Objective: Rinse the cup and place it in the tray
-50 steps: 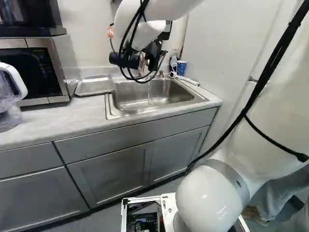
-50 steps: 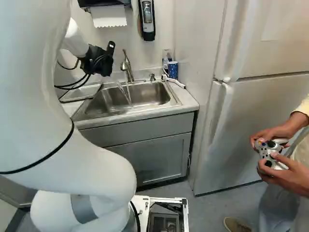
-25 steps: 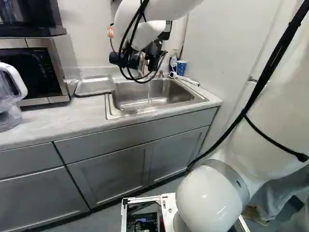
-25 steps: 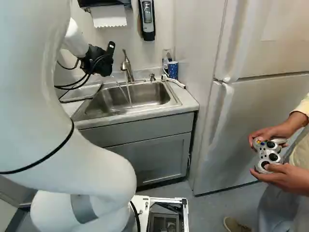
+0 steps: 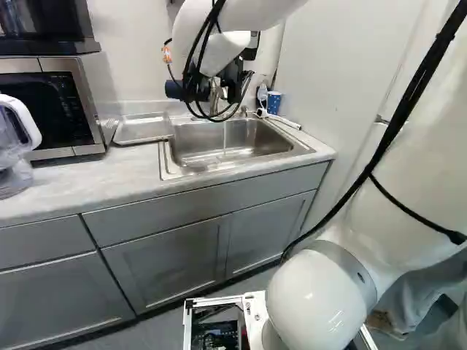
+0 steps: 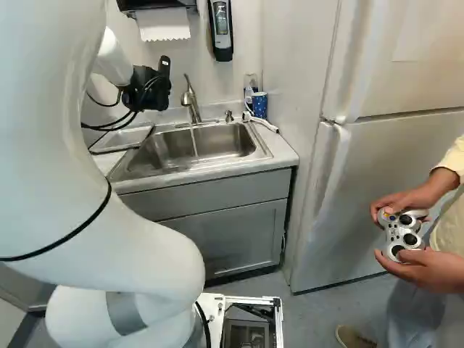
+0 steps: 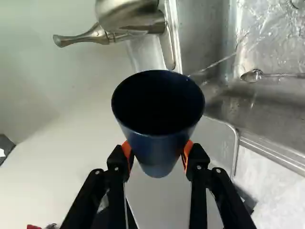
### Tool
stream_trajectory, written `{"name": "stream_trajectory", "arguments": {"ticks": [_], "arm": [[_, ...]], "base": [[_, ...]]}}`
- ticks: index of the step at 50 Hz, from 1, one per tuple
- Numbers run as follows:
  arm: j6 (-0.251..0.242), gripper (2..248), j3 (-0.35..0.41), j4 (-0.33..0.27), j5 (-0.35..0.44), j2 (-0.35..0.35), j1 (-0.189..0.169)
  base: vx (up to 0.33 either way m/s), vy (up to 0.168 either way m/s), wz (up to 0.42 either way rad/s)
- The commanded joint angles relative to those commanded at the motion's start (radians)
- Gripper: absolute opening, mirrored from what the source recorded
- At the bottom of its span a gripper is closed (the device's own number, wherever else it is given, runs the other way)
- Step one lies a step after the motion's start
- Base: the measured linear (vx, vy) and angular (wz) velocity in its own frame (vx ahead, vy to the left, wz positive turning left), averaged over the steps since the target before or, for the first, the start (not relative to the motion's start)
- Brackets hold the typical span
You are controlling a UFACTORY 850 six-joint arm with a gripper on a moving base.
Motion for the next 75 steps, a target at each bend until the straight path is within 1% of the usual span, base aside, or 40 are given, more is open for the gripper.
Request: {"name": "stream_trajectory", "arguments": {"ticks": [75], "arm": [[-0.789, 121, 0.0, 0.0, 0.0, 0.0, 0.0]], "base": [[0.0, 0.0, 0.0]]}}
